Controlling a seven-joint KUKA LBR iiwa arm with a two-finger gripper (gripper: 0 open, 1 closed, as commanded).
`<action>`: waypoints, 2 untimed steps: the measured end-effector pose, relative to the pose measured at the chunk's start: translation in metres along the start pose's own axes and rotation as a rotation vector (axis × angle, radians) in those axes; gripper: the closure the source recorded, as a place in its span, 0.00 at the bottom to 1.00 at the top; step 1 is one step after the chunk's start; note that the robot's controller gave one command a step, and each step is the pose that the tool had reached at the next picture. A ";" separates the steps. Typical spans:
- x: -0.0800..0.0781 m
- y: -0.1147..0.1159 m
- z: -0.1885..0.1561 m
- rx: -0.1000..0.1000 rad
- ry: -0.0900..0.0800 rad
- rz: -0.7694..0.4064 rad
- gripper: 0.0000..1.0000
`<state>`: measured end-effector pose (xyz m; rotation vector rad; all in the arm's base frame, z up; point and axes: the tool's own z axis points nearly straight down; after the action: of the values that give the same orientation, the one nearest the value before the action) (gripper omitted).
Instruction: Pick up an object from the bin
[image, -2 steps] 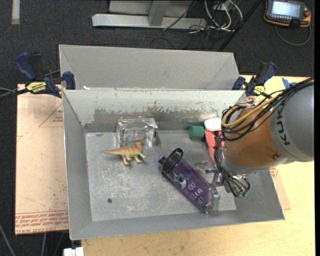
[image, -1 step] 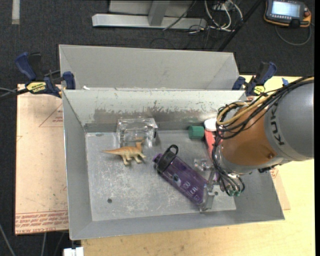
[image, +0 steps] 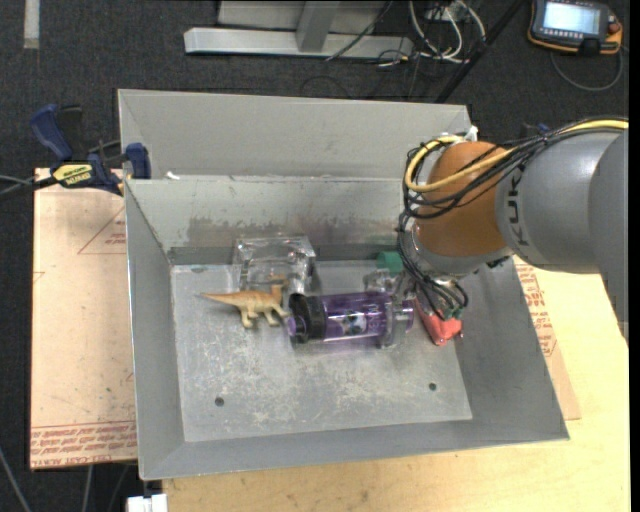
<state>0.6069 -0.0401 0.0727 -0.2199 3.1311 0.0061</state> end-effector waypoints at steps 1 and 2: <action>0.000 0.000 0.000 0.000 0.000 -0.001 1.00; -0.009 0.006 -0.123 -0.001 -0.003 0.033 1.00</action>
Offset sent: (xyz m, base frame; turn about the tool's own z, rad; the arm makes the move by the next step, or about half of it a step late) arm 0.0071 0.0060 0.1234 0.0342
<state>0.6146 -0.0335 0.1957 -0.1676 3.1314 0.0072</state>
